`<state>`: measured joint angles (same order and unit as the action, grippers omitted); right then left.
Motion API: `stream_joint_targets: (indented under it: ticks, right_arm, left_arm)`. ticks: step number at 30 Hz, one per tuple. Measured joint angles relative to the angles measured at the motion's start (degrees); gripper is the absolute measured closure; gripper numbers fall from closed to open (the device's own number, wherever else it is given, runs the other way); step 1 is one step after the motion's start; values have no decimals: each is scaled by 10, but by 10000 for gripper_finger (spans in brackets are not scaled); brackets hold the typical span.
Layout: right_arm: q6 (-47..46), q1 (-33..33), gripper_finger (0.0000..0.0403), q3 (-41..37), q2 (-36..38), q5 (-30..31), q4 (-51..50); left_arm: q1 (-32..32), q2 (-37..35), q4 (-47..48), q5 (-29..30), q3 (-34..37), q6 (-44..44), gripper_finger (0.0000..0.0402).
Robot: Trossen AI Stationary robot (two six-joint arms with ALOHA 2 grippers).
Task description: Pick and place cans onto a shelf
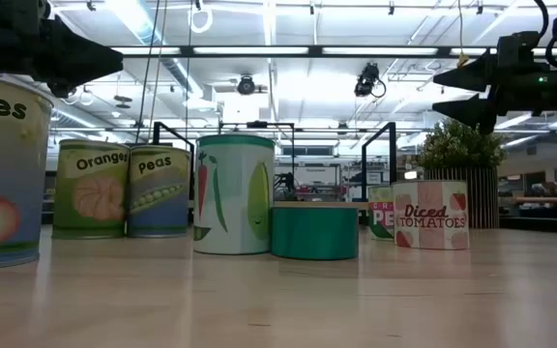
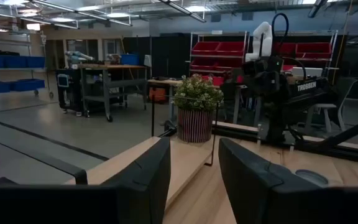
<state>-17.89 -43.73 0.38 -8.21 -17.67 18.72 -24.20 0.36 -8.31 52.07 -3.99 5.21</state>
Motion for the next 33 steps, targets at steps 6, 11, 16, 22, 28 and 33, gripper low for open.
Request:
stream_joint_targets:
  ticks: [6,11,16,22,28,33]
  right_arm:
    - [0,0,30,0,0,0,0]
    - [0,0,30,0,0,0,0]
    - [0,0,30,0,0,0,0]
    - [0,0,30,0,0,0,0]
    - [0,0,30,0,0,0,4]
    - [-39,0,30,0,0,0,33]
  left_arm:
    - [0,0,0,0,0,0,260]
    - [0,0,-4,-6,0,-48,260]
    - [0,0,-13,-9,0,-165,260]
    - [0,0,3,-8,0,-155,260]
    - [0,0,13,-35,0,-195,260]
    - [0,14,11,-122,-11,-178,260]
